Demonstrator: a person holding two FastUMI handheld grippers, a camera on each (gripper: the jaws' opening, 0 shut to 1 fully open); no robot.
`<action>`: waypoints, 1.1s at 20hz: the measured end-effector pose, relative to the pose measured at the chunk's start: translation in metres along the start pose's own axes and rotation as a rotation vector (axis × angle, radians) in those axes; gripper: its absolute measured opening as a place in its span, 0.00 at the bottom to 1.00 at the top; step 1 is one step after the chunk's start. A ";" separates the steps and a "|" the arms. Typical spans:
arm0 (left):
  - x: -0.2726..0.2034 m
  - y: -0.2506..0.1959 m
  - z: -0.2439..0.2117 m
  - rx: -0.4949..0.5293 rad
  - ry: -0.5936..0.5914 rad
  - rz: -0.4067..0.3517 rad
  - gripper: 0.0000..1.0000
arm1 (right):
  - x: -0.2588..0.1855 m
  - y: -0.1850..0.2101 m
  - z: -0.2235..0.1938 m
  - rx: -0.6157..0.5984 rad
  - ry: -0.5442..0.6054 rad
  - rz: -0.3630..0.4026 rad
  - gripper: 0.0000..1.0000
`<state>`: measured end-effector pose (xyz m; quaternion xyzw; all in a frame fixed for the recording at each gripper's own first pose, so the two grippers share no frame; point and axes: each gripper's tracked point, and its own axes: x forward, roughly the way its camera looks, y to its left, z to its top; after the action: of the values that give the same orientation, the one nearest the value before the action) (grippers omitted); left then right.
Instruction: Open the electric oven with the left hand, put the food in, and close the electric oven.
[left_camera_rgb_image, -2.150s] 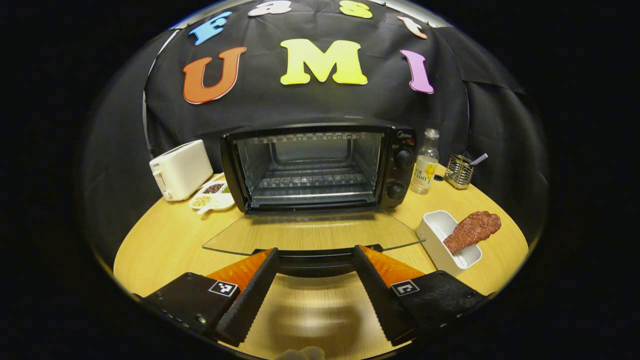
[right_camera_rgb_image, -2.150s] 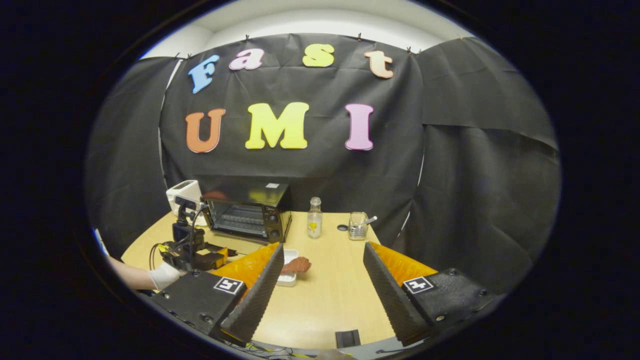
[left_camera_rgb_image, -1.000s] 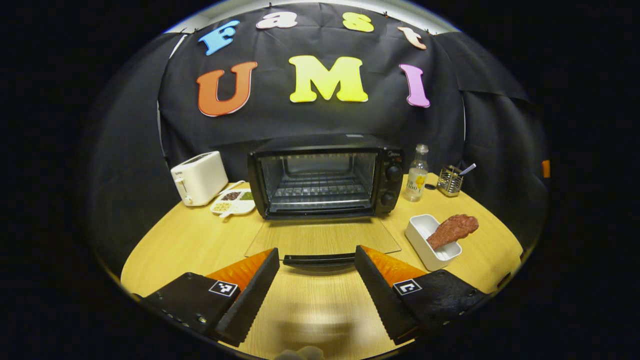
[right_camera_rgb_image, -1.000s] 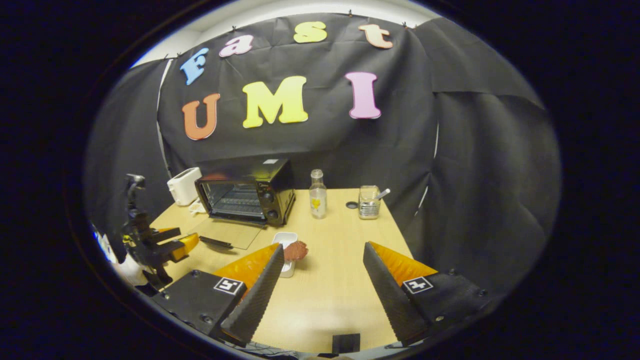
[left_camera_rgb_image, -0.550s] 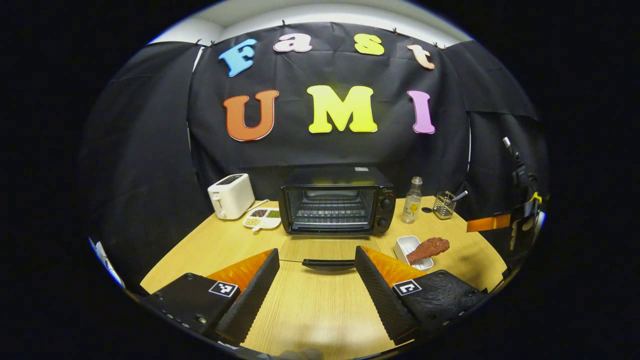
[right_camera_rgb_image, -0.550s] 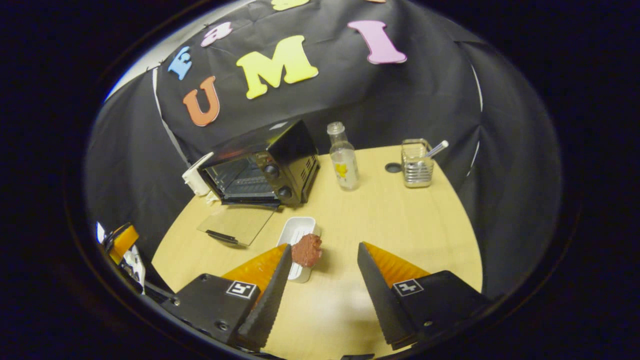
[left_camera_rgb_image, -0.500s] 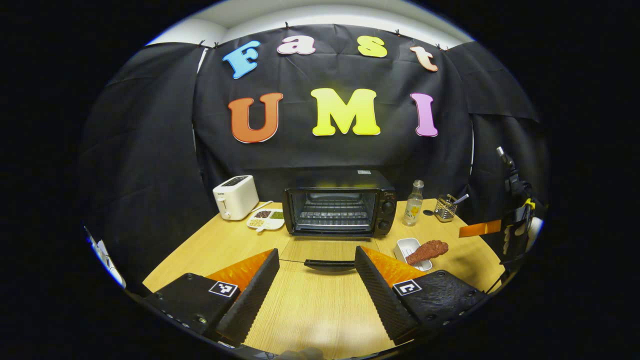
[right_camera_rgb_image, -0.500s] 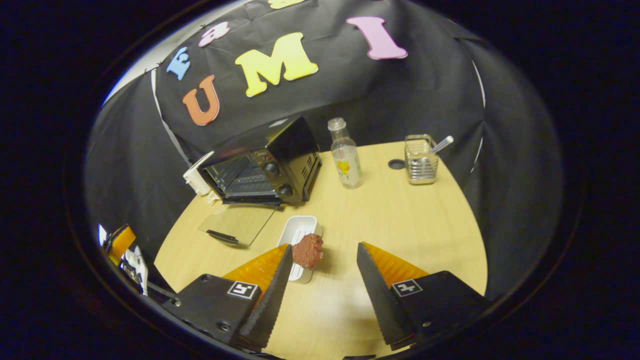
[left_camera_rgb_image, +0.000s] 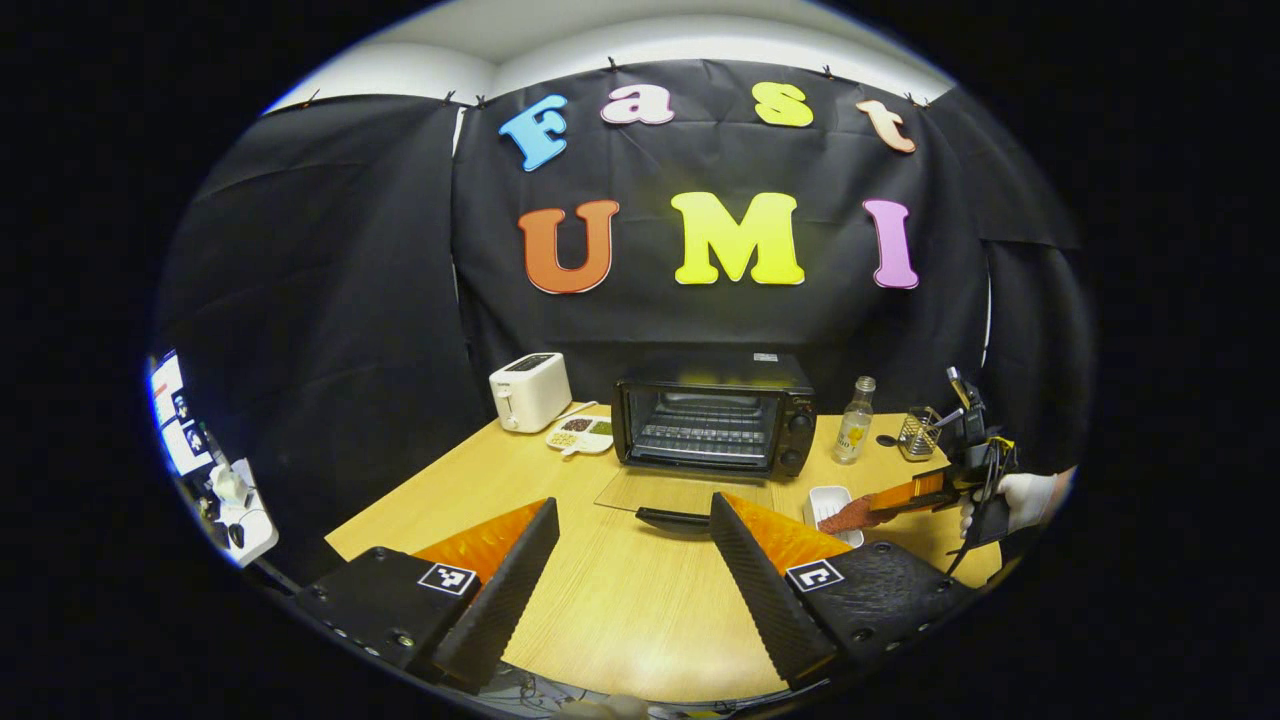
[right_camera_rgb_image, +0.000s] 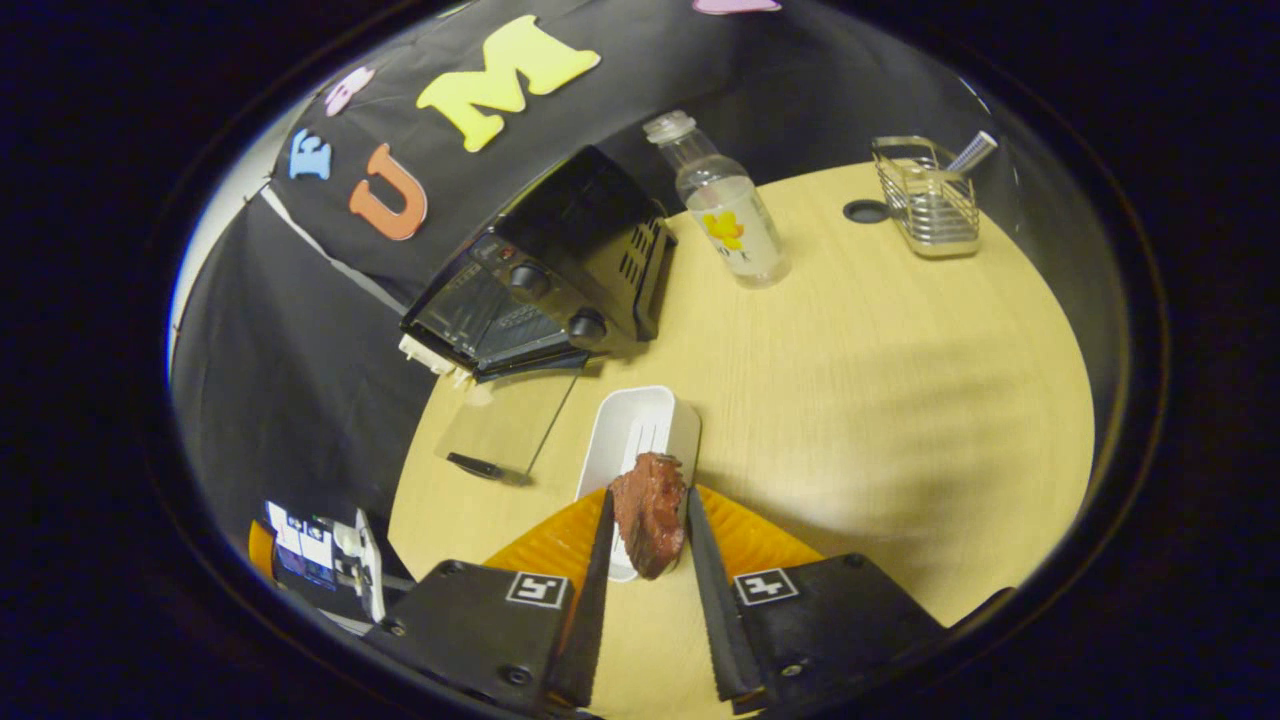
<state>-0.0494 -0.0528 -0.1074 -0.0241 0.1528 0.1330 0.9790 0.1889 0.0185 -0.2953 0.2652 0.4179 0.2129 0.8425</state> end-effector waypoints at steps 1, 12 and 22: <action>-0.003 0.000 -0.002 -0.003 0.003 0.008 0.97 | 0.002 0.001 -0.001 0.036 0.013 0.019 0.37; -0.024 0.040 0.009 -0.034 -0.052 0.006 0.97 | -0.040 0.045 0.013 0.087 -0.079 0.055 0.14; -0.105 0.139 -0.006 0.018 -0.114 -0.101 0.96 | -0.102 0.165 -0.041 0.332 -0.426 0.058 0.14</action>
<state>-0.1843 0.0540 -0.0819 -0.0152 0.0967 0.0831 0.9917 0.0759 0.0965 -0.1526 0.4503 0.2525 0.1048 0.8500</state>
